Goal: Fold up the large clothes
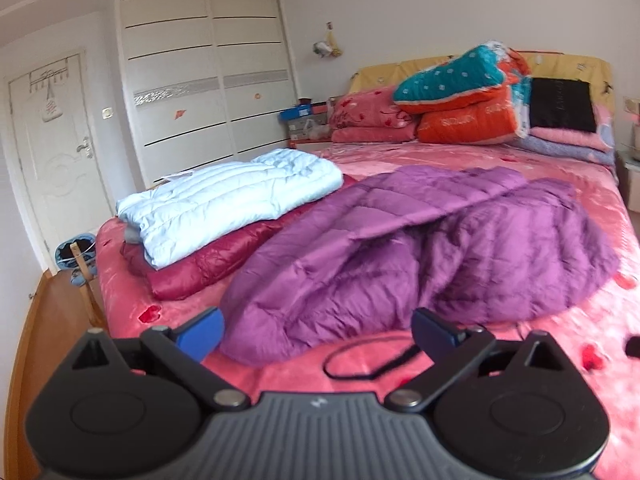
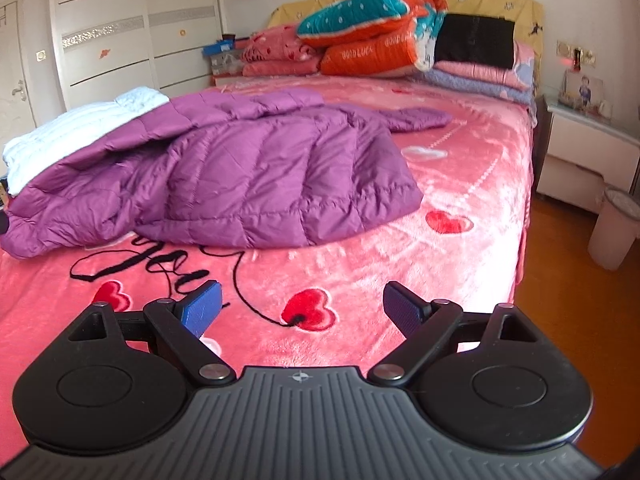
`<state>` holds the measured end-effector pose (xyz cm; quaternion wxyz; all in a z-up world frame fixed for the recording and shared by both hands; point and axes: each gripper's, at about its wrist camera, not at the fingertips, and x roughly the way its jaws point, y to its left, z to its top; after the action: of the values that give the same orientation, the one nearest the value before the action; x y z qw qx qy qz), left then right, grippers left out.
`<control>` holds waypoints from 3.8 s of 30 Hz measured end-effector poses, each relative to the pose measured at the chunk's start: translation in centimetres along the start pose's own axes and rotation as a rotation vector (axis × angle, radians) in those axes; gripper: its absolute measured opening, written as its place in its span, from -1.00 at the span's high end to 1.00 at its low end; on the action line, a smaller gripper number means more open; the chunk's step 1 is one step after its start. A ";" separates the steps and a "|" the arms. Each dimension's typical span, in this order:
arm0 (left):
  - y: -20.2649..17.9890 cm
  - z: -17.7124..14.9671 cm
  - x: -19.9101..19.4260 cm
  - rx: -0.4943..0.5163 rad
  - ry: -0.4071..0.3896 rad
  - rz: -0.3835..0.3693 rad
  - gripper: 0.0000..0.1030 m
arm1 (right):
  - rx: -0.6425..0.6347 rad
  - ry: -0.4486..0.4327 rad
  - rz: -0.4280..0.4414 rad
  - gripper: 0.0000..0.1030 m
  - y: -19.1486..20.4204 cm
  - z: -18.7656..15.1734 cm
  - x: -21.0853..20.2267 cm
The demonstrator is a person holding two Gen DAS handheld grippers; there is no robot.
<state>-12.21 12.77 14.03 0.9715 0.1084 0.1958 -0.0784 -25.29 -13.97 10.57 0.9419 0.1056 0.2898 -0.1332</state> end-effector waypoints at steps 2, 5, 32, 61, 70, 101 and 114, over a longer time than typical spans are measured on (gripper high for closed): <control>0.3 0.5 1.6 -0.002 -0.004 0.011 -0.90 | 0.011 0.007 0.016 -1.00 -0.2 0.1 0.5; 0.5 1.2 3.9 0.006 -0.005 0.029 -0.80 | 0.018 0.014 0.033 -1.00 -0.3 0.3 1.3; -3.2 2.4 9.4 0.023 0.089 -0.117 0.89 | 0.168 0.012 0.063 -1.00 -3.7 1.3 4.1; -15.6 -4.3 -3.2 0.220 0.147 -0.716 0.64 | 0.536 -0.054 0.416 -1.00 -11.8 2.0 1.9; -9.4 -1.4 -5.6 0.134 -0.007 -0.824 -0.50 | 0.342 -0.126 0.290 -1.00 -10.3 3.0 -0.5; 2.7 -6.1 15.7 -0.951 0.410 -0.827 -0.48 | -0.161 -0.145 0.205 -1.00 3.1 9.0 0.6; 1.0 -4.1 12.6 -0.762 0.221 -0.836 0.70 | -0.136 -0.081 0.200 -1.00 5.4 11.8 2.8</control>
<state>-1.99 13.32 5.53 0.8022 -0.3282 0.3367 -0.3679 -15.28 -12.69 19.16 0.9664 0.0643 0.2478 -0.0230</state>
